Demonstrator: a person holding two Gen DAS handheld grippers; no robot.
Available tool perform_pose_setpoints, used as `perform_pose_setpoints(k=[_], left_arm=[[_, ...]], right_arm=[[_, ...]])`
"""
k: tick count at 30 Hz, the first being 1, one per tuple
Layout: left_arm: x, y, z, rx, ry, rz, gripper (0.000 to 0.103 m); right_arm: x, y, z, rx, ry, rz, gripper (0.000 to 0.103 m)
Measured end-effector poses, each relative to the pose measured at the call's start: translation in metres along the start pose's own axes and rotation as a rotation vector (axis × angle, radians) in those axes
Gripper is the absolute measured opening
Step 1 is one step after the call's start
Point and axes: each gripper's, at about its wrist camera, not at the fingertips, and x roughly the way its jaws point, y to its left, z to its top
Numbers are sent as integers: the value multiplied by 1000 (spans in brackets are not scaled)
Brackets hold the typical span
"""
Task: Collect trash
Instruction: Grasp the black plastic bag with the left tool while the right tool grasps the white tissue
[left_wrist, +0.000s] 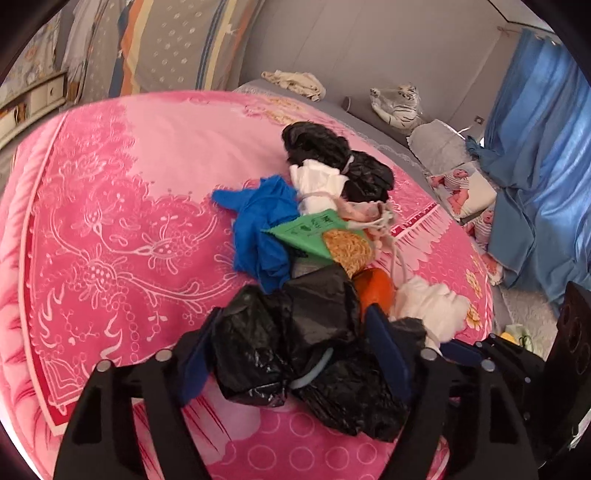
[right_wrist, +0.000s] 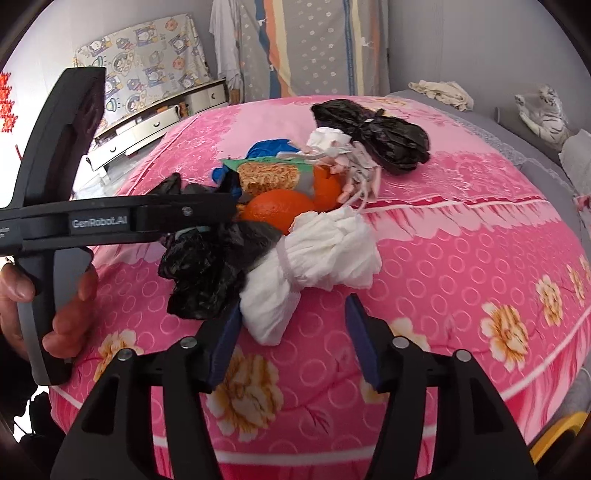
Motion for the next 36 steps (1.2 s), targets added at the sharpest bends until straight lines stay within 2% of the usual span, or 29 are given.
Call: perform_pose_setpoints(k=[2, 4, 5, 9, 20, 31, 36], left_arm=[[1, 3, 0, -15, -1, -3, 63], [1, 7, 0, -23, -4, 4, 54], [0, 8, 0, -31, -4, 7, 53], [-4, 18, -1, -57, -7, 6, 47], [-45, 31, -6, -56, -82, 69, 45], [-100, 30, -12, -30, -187, 103, 45], [-117, 18, -15, -16, -222, 94, 45]], right_arm=[[3, 3, 2, -9, 5, 8, 53], [6, 6, 6, -16, 9, 28, 37], [9, 8, 9, -19, 18, 44, 25], [13, 9, 14, -12, 10, 23, 20], [-24, -20, 17, 87, -101, -88, 18], [-75, -33, 1, 141, -177, -102, 18], [-93, -34, -8, 166, -206, -99, 18]])
